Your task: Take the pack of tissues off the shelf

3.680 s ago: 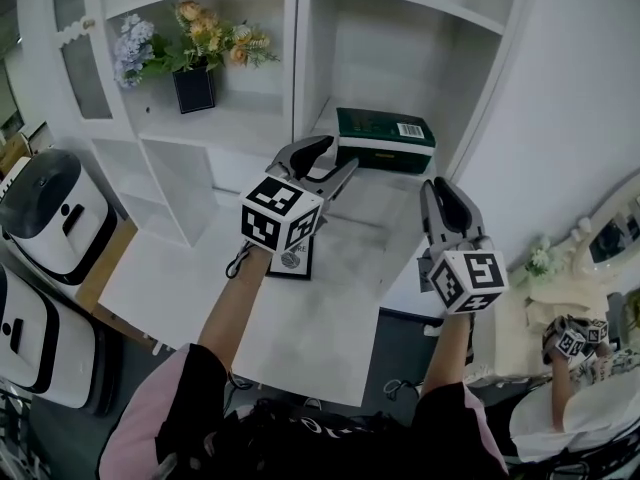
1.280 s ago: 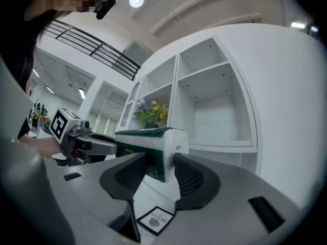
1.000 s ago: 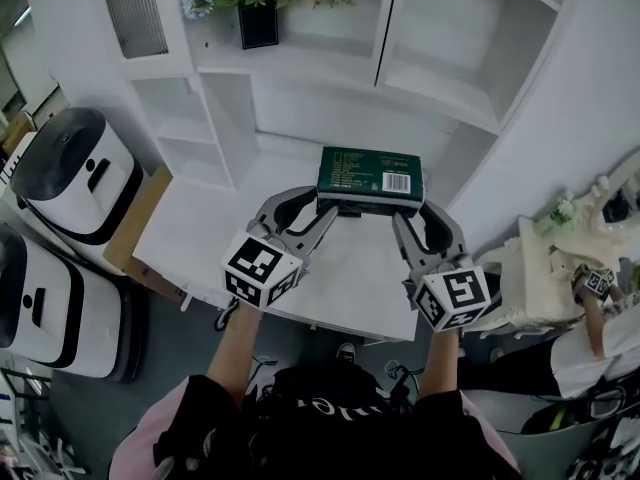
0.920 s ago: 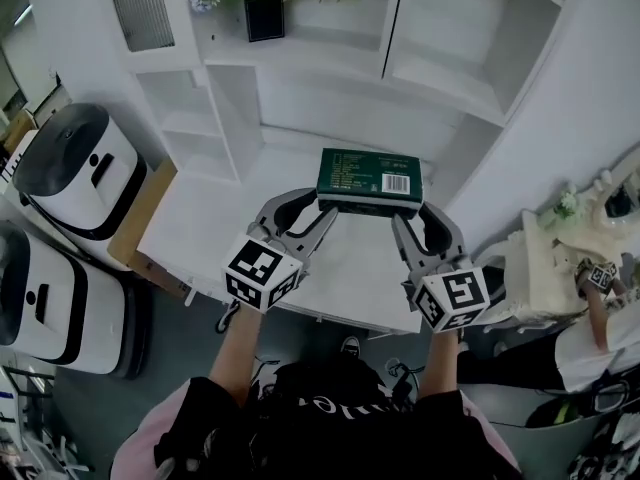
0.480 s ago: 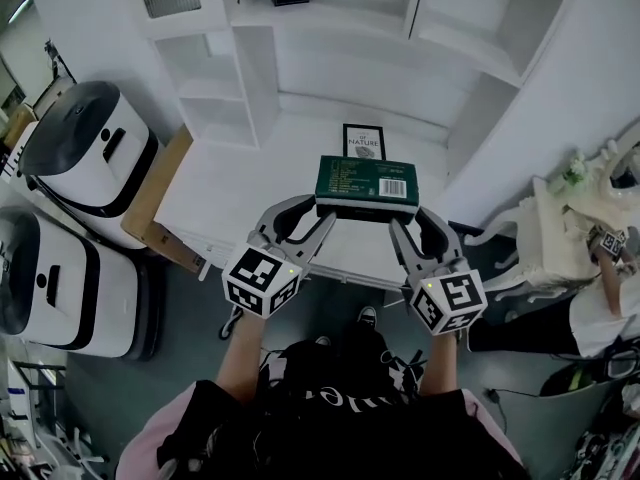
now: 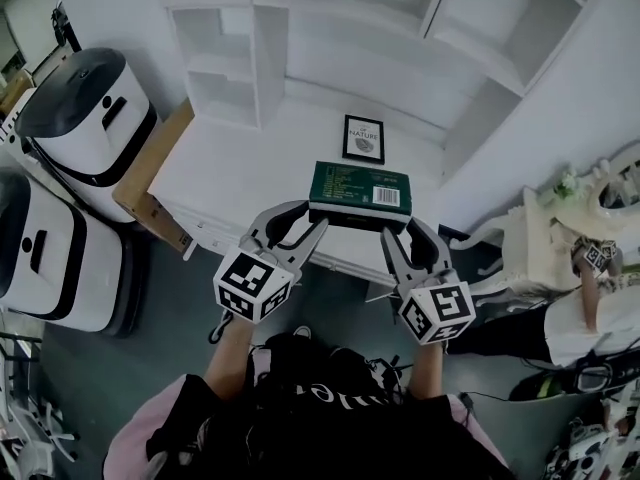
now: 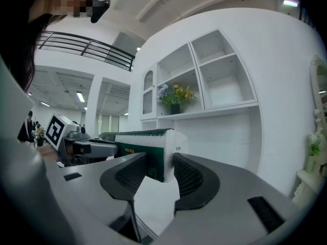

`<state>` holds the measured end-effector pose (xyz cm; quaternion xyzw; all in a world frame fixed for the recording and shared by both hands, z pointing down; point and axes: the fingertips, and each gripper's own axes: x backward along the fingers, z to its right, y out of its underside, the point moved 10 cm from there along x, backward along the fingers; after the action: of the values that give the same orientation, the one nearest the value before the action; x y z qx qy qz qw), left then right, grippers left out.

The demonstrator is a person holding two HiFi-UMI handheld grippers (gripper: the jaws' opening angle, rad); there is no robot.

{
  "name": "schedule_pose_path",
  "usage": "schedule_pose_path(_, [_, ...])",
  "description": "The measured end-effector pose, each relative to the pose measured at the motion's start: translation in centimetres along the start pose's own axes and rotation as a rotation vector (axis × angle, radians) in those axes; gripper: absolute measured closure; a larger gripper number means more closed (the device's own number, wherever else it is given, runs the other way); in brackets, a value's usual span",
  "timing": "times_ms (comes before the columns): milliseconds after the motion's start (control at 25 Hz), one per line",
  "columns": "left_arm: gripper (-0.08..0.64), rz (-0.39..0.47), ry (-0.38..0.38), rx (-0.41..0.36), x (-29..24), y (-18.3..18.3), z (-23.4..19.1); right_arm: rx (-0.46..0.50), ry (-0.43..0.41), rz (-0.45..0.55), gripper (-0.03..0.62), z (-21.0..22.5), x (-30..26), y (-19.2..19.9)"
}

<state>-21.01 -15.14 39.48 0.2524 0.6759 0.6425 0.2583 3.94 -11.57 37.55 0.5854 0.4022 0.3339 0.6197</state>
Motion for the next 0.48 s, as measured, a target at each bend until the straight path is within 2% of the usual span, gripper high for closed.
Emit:
schedule_pose_path(200, [0.417, -0.002, -0.030, 0.019, 1.1, 0.0, 1.9, -0.005, -0.029, -0.007, 0.400, -0.1, 1.6, 0.0])
schedule_pose_path(480, [0.417, -0.022, -0.076, 0.054, 2.9, 0.6, 7.0, -0.025, -0.076, -0.013, 0.402, 0.2, 6.0, 1.0])
